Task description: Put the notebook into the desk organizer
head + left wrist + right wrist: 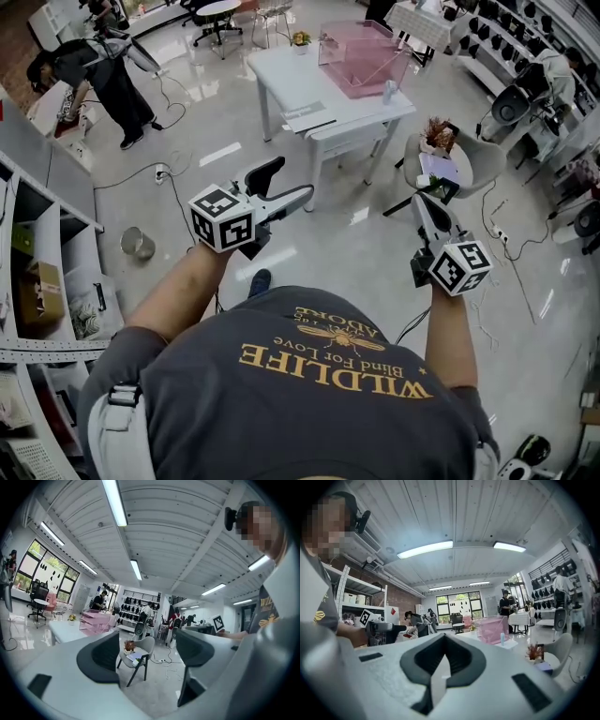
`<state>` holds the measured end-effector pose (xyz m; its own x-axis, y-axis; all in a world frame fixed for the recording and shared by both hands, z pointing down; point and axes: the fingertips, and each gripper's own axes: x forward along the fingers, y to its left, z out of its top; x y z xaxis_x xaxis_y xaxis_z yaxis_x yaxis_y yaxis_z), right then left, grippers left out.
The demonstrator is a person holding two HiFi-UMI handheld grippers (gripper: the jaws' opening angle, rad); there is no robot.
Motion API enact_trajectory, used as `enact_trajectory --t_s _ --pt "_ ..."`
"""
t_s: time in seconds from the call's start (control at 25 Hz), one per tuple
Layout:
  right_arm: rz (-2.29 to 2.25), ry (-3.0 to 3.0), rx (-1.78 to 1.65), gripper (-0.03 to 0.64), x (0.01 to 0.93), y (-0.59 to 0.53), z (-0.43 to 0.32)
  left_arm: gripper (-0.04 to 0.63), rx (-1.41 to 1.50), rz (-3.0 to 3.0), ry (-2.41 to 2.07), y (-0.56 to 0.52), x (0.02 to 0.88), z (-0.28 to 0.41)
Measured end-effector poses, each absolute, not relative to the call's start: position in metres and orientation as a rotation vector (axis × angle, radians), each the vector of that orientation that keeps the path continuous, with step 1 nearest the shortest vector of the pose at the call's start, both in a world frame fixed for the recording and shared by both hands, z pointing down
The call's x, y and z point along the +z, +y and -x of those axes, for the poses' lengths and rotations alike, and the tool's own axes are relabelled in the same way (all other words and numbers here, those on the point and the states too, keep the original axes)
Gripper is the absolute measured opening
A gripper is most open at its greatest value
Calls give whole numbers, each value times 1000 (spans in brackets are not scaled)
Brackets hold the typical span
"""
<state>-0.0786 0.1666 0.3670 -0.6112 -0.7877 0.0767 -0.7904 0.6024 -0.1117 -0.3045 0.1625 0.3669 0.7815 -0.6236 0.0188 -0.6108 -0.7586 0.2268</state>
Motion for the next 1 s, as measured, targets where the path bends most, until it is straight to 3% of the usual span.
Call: enact_trajectory --t_s 1.0 --pt "-1647 -2606 181 0 351 -175 202 368 -64 -2849 -556 -226 367 404"
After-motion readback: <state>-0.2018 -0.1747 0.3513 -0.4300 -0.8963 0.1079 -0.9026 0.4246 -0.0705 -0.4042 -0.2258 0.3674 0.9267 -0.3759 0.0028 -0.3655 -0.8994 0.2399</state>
